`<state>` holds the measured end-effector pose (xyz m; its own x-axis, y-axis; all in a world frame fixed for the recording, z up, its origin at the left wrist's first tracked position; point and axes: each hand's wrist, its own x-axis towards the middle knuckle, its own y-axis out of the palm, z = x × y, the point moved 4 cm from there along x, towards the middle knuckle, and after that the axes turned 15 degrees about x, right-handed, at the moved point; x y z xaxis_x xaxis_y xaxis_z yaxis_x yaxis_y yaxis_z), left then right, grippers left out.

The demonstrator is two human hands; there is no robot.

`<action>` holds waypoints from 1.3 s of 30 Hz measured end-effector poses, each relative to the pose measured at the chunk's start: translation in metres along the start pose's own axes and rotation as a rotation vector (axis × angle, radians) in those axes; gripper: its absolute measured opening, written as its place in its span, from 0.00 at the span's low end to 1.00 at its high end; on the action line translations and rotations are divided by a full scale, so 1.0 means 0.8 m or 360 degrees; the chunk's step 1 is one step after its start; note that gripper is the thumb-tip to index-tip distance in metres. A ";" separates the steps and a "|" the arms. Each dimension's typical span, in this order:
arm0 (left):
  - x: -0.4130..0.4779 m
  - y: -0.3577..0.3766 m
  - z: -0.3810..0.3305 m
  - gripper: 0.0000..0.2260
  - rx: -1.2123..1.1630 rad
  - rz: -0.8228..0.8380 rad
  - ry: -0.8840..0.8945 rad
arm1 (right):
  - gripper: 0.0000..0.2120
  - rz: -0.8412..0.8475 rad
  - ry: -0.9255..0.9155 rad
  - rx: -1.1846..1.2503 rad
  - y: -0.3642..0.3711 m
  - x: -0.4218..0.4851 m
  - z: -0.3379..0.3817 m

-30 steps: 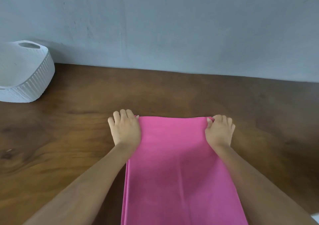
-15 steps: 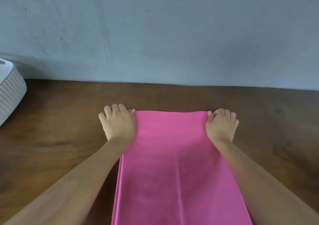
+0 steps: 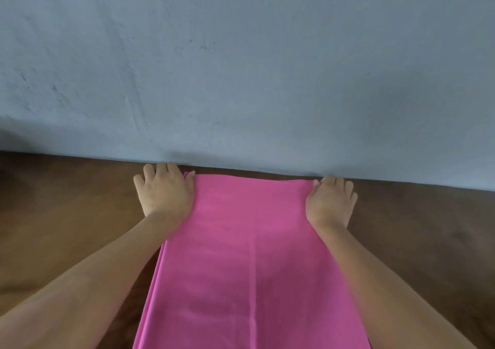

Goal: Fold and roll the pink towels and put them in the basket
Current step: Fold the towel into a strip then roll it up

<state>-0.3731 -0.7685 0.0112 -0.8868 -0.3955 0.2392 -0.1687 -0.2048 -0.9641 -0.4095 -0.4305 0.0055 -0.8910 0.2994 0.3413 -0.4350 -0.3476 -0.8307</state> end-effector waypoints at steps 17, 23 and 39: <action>0.000 -0.032 -0.027 0.09 0.0032 -0.0344 0.0272 | 0.17 0.0099 0.0121 0.0023 0.010 0.032 0.010; -0.113 -0.070 -0.052 0.14 -0.0156 -0.0143 0.0630 | 0.23 0.0345 0.0077 0.0039 -0.006 0.019 0.016; -0.296 -0.069 -0.031 0.31 -0.0230 0.0272 0.0938 | 0.36 0.1057 -0.0437 0.0030 -0.083 -0.165 -0.024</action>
<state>-0.1650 -0.6412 0.0047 -0.9876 0.1564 0.0164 -0.0234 -0.0430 -0.9988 -0.2602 -0.4300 0.0071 -0.9677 -0.2143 -0.1332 0.2105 -0.3949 -0.8943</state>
